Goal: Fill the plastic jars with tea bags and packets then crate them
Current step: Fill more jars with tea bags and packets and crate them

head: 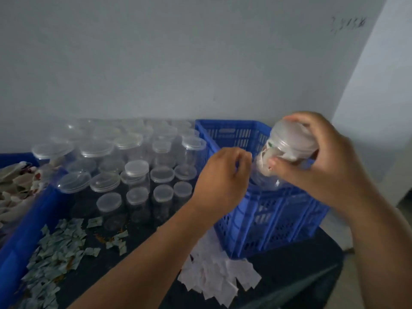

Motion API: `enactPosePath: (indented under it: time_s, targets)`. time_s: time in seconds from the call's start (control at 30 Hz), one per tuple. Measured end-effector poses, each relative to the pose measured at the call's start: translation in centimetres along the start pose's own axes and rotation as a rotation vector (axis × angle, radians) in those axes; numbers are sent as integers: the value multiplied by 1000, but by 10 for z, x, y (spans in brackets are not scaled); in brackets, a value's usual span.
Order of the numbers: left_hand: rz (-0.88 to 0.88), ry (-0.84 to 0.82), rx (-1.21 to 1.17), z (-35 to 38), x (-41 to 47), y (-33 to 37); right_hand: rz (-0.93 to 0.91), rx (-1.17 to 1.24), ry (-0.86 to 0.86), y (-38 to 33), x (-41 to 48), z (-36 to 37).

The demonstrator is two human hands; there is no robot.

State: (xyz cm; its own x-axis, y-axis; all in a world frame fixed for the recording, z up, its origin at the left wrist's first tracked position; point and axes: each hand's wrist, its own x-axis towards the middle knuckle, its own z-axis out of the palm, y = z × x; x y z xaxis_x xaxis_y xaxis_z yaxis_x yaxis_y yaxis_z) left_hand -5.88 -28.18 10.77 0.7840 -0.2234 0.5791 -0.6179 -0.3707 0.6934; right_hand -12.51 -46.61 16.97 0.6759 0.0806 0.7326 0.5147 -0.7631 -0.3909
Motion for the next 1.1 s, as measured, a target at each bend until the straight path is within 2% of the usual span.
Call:
enactPosePath:
  time_s: [0.2,0.3,0.43,0.57,0.67,0.8,0.93,1.1]
  targets:
    - [203,-177,279,48,21,-31,146,-223,-160,62,40,-2]
    - [276,-163,300,56,21,-42,237,-329,-312,97,50,16]
    - [318,-125,243,61,21,-48,270,-531,-641,119,69,51]
    - [326,-97,201,63,17,-53,385,-872,-1023,132,88,87]
    - [327,-86,185,66,17,-53,460,-988,-1188,158,84,102]
    - [326,-73,184,69,19,-52,583,-989,-1376,172,77,107]
    - [325,-37,162,69,15,-53,722,-907,-1463,168,76,107]
    - [320,-59,158,69,16,-52,603,-1021,-1451,169,75,108]
